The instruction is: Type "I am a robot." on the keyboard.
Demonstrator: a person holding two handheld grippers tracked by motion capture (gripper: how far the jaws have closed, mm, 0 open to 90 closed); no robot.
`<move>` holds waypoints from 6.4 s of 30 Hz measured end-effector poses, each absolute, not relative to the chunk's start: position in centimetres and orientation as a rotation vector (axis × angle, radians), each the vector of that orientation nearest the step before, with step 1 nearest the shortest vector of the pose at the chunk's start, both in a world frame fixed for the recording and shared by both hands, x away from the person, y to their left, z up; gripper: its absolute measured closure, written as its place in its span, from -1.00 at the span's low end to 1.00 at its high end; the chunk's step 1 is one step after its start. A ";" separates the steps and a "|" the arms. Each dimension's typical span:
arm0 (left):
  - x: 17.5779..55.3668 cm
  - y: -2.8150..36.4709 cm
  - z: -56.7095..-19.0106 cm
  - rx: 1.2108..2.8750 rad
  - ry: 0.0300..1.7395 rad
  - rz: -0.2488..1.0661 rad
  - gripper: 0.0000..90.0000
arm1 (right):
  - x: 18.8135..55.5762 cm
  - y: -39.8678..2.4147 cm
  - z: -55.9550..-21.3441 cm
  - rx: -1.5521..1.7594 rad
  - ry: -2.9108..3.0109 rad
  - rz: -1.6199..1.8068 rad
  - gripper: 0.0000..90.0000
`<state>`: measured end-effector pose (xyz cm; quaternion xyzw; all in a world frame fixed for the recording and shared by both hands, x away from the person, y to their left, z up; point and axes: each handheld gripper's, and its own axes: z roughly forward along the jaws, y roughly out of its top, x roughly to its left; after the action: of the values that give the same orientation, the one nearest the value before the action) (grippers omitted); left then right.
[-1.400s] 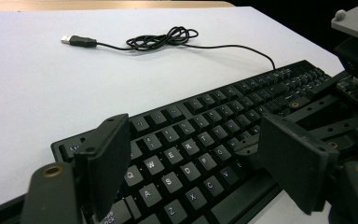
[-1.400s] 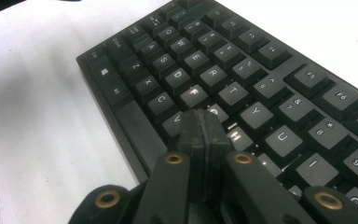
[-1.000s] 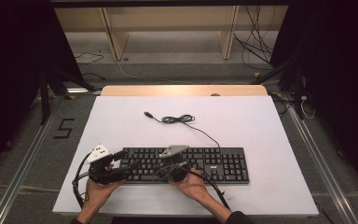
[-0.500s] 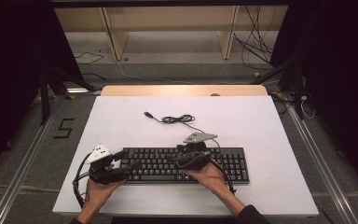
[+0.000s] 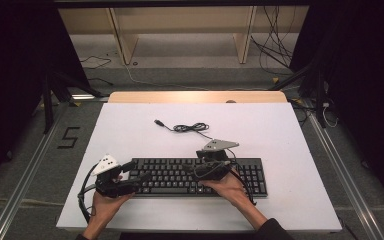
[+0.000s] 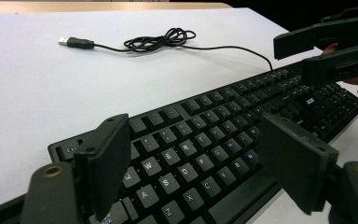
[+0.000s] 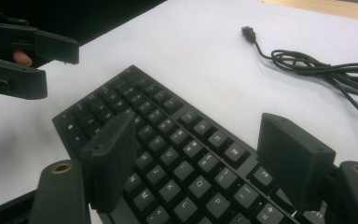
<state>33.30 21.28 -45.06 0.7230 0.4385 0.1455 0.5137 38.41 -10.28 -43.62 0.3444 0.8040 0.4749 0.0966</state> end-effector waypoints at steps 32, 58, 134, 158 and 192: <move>33.3 21.2 -45.1 1.740 1.051 0.353 -0.44 | 38.6 -9.7 -44.1 1.004 2.443 1.367 0.65; 33.2 21.2 -45.0 1.734 1.042 0.358 -0.43 | 38.7 -7.9 -45.7 0.998 2.524 1.229 1.00; 35.5 17.9 -46.1 1.915 1.020 0.288 0.64 | 34.5 -14.3 -43.7 0.996 2.283 1.472 -0.40; 37.9 15.1 -47.1 2.024 1.028 0.259 0.98 | 33.8 -14.1 -44.1 0.979 2.306 1.465 -0.42; 38.5 14.6 -47.9 2.062 1.062 0.230 0.99 | 33.6 -14.0 -44.0 0.975 2.306 1.472 -0.43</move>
<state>38.53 14.65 -47.90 0.8129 0.4186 0.0907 0.3946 33.65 -14.04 -43.98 0.3333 0.7883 0.5035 0.1185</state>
